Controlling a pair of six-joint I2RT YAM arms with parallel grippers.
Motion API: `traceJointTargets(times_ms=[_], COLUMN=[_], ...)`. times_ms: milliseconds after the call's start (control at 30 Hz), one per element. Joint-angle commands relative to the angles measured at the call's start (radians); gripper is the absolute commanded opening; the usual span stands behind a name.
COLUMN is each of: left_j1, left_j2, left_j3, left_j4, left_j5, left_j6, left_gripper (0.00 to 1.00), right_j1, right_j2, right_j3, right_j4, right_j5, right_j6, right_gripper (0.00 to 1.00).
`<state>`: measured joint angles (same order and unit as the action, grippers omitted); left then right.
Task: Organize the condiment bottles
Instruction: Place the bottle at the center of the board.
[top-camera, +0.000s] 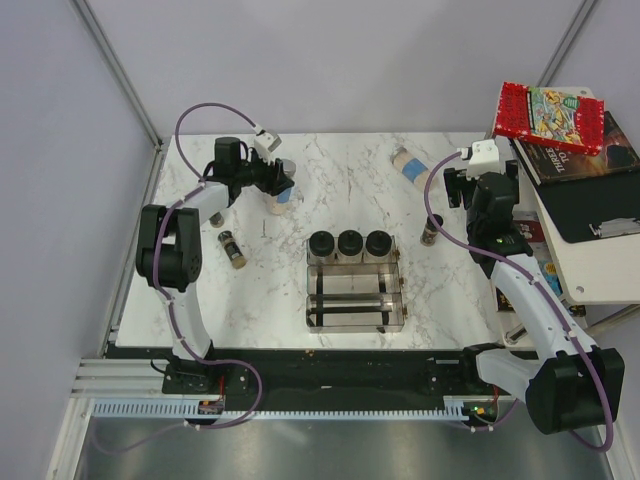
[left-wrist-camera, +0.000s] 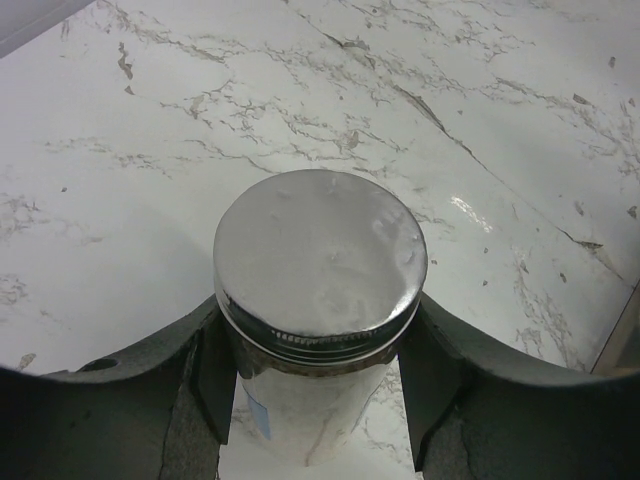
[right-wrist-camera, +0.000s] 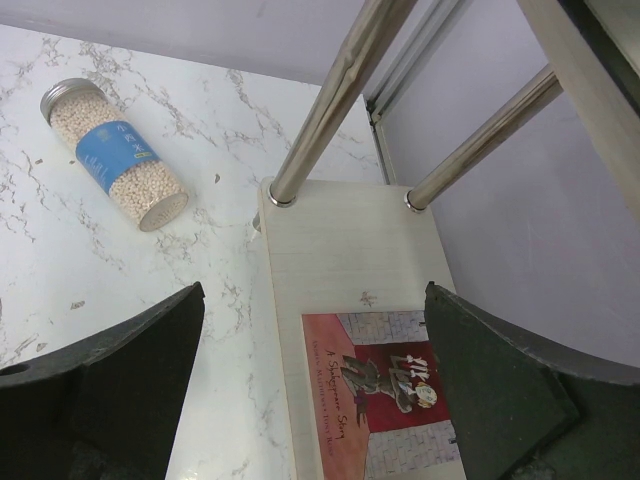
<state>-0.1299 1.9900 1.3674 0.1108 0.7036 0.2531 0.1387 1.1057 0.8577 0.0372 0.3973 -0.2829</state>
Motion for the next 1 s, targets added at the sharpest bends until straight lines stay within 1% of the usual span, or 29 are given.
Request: traceJointTargets(times_ms=[0,100,267,567,700,833,900,967], left_j1=[0.006,0.006,0.012,0.049,0.062,0.075,0.082,0.085], left_j2=[0.007,0.020,0.013,-0.013,-0.013,-0.016,-0.016,-0.017], left_j3=[0.033,0.056,0.039,-0.008,-0.022,-0.033,-0.033,-0.033], left_j4=[0.026,-0.012,-0.025,-0.026,-0.026,-0.028,-0.030,-0.034], left_j5=[-0.027,-0.052,-0.085,-0.061,-0.055,-0.041,-0.026,-0.018], left_j6=[0.055,0.098,0.198,0.241,0.248,0.245,0.239,0.236], left_gripper=[0.09,0.10,0.09,0.12,0.17,0.28,0.31,0.32], right_j1=[-0.005,-0.007,-0.007,-0.007,-0.005,-0.007,-0.005,-0.005], right_j2=[-0.007,-0.010,-0.010,-0.006,-0.001,-0.003,-0.001,-0.001], right_j3=[0.014,0.014,0.014,0.014,0.014,0.014,0.014,0.014], right_j4=[0.018,0.016,0.016,0.016,0.015,0.015,0.015,0.015], right_j5=[-0.003,-0.003,-0.003,-0.005,-0.006,-0.005,-0.003,-0.005], right_j6=[0.011,0.011,0.011,0.011,0.013,0.011,0.011,0.011], right_gripper=[0.98,0.98,0.98,0.98,0.98,0.98,0.98,0.98])
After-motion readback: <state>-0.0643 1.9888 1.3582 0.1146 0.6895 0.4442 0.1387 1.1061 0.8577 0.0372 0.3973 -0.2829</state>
